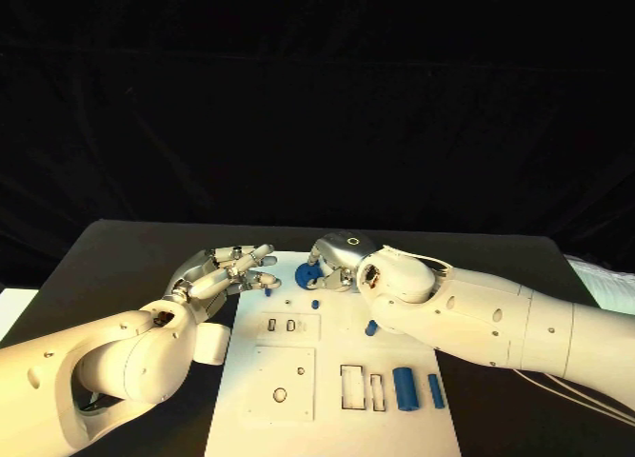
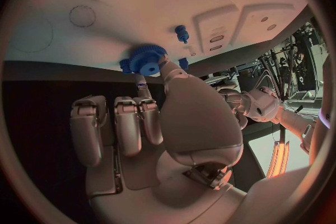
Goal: Assemble the parts on the task board
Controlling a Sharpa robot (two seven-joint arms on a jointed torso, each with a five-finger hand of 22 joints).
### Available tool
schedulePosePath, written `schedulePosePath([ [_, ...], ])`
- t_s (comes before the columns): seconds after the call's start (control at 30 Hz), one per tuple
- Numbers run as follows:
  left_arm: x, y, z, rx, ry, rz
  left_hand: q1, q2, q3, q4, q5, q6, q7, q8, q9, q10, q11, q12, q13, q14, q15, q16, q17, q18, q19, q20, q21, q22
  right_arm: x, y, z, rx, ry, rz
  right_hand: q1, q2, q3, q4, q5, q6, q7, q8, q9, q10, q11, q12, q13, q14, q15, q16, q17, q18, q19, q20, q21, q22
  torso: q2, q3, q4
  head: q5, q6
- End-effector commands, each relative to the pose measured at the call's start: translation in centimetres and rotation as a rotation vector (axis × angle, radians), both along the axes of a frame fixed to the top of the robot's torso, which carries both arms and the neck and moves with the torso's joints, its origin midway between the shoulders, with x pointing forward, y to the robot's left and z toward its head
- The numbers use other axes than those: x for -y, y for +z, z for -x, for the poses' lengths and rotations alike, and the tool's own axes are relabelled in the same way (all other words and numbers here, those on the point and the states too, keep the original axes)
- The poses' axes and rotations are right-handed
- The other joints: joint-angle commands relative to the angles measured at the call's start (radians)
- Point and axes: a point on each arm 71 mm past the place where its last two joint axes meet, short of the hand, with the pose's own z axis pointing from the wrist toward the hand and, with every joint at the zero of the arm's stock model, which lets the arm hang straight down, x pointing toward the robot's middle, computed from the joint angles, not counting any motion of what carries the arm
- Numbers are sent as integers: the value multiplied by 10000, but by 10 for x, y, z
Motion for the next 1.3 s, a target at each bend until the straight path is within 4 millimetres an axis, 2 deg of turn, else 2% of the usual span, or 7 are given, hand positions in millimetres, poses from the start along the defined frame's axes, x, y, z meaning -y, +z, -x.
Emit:
schedulePosePath([
  [0.03,2,1,1,58,-191,132,6,-26,16,-58,-45,-17,16,-58,-6,-73,-24,-26,-3,-79,24,-46,13,111,3,49,-63,-12,-1,-3,0,-112,-16,241,-222,-172,-51,234,-32,-248,67,-29,-24,1040,108,35,2627,1044,83,41,2633,-44,1011,119,19,2528,-1,0,10,-8,-15],
  [0.17,2,1,1,55,-183,126,6,-26,16,-58,-45,-17,16,-58,-6,-73,-24,-26,-3,-79,24,-46,13,111,3,49,-63,-12,-1,-4,-1,-272,-59,301,-692,-83,-126,782,39,-208,74,23,18,1040,128,35,2627,1044,118,41,2633,-43,1010,180,18,2526,-3,-4,2,5,-25],
  [0.23,2,1,1,51,-180,123,6,-26,16,-58,-45,-17,16,-58,-6,-73,-24,-26,-3,-79,24,-46,13,111,3,49,-63,-12,0,-5,-1,-337,-107,337,-844,13,-133,899,135,-120,55,52,36,1040,115,35,2627,1044,113,41,2633,-45,1014,182,22,2535,1,-5,0,4,-24],
  [0.37,2,1,1,41,-169,112,14,-11,19,-76,-44,-15,17,-71,-3,-80,-23,-32,-2,-89,25,-53,38,112,1,52,-70,-20,1,-6,-1,-548,-194,386,-1158,360,-105,914,498,67,1,88,60,1040,70,35,2627,1044,78,41,2633,-45,1014,159,22,2535,0,-2,-3,7,-25],
  [0.67,1,1,0,33,-157,103,16,-12,19,-82,-45,-19,20,-76,-4,-86,-21,-35,-3,-92,26,-55,44,112,1,52,-71,-21,5,-10,-4,-1005,-425,343,-1697,720,-179,930,665,171,-43,53,52,1040,27,35,2627,1044,36,41,2633,-49,1024,115,29,2553,1,1,-3,4,-23],
  [1.07,1,1,1,29,-152,99,24,-12,21,-91,-44,-25,23,-82,-5,-93,-19,-39,-4,-94,26,-57,50,112,1,52,-73,-23,11,-7,-5,-782,-540,-96,-1816,715,-237,912,674,109,-25,13,33,1040,39,35,2627,1044,40,41,2633,-50,1027,113,32,2559,0,6,-5,-10,0],
  [1.3,-1,1,0,33,-122,89,24,-12,21,-91,-44,-25,23,-82,-5,-93,-19,-39,-4,-94,26,-57,50,112,1,52,-73,-23,25,8,3,223,-125,-1789,-1654,554,-247,806,773,137,-32,27,35,1040,35,35,2627,1044,40,41,2633,-49,1024,113,29,2554,-4,19,-25,-5,17],
])
